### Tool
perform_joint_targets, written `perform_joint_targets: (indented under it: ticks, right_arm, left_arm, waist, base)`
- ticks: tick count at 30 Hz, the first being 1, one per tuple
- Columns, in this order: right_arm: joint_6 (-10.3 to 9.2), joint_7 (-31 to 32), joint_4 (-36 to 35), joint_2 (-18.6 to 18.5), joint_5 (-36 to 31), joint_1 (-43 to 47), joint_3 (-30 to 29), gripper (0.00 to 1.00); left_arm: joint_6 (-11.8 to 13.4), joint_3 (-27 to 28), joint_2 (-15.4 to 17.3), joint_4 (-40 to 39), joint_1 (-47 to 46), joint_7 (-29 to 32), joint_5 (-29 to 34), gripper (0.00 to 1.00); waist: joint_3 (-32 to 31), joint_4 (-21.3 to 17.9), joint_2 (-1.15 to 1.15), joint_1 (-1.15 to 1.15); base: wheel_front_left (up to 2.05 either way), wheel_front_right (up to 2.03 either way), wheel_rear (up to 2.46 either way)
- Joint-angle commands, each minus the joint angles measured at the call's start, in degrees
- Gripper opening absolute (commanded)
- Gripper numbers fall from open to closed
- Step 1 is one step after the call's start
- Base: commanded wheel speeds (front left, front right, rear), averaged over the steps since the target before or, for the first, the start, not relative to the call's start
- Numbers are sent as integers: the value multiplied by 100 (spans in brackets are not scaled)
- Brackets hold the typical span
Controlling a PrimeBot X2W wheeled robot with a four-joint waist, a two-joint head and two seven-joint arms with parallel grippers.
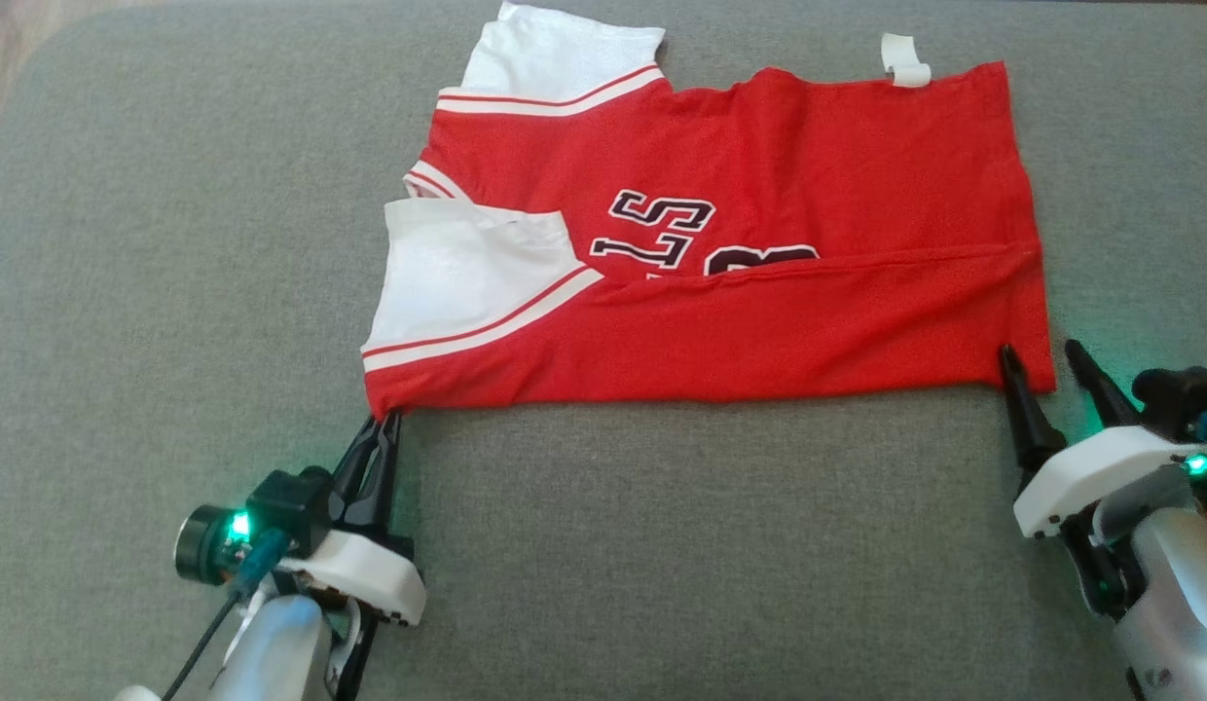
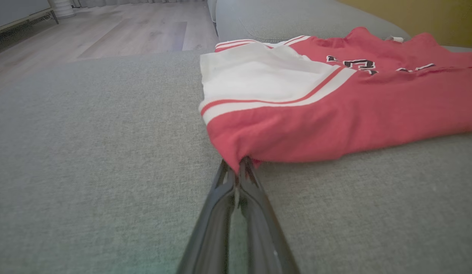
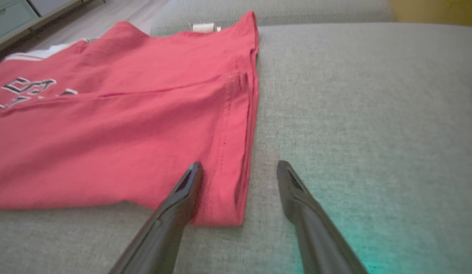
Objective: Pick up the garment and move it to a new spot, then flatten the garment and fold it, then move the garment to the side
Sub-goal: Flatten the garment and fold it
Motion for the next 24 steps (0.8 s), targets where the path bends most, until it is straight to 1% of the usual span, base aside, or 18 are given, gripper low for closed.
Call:
perform_joint_targets:
  ticks: [1,2,6,11,16,20,24]
  right_arm:
    - [-5,52,-72,-63,62,-49,146,11]
    - [-5,107,-52,-84,122,-54,214,0]
    - [-5,32,-99,-245,270,-19,224,0]
    - [-5,-45,-296,-469,355,295,195,0]
    - [-5,21,-705,-653,444,787,-77,0]
    - [-5,133,-1040,-698,423,1304,-342,0]
    - [-5,240,-1426,-607,351,1840,-625,0]
  left_arm:
    - [1,139,152,-157,-89,-30,45,0]
    - [-3,124,165,-169,-99,-30,48,0]
    - [-13,103,247,-266,-65,-30,64,0]
    - [-26,48,417,-533,256,-30,53,0]
    - [-35,-116,630,-850,755,-30,7,0]
    - [-38,-307,750,-1119,1202,-30,-37,0]
    - [-28,-410,794,-1357,1639,-12,-101,0]
  waist:
    - [13,23,0,0]
    - [13,34,0,0]
    - [-30,18,0,0]
    - [-253,-135,0,0]
    - [-412,-250,0,0]
    - [-498,-272,0,0]
    - [-558,-269,0,0]
  base:
    - [0,0,0]
    - [0,0,0]
    - [0,0,0]
    - [0,0,0]
    - [0,0,0]
    - [0,0,0]
    - [0,0,0]
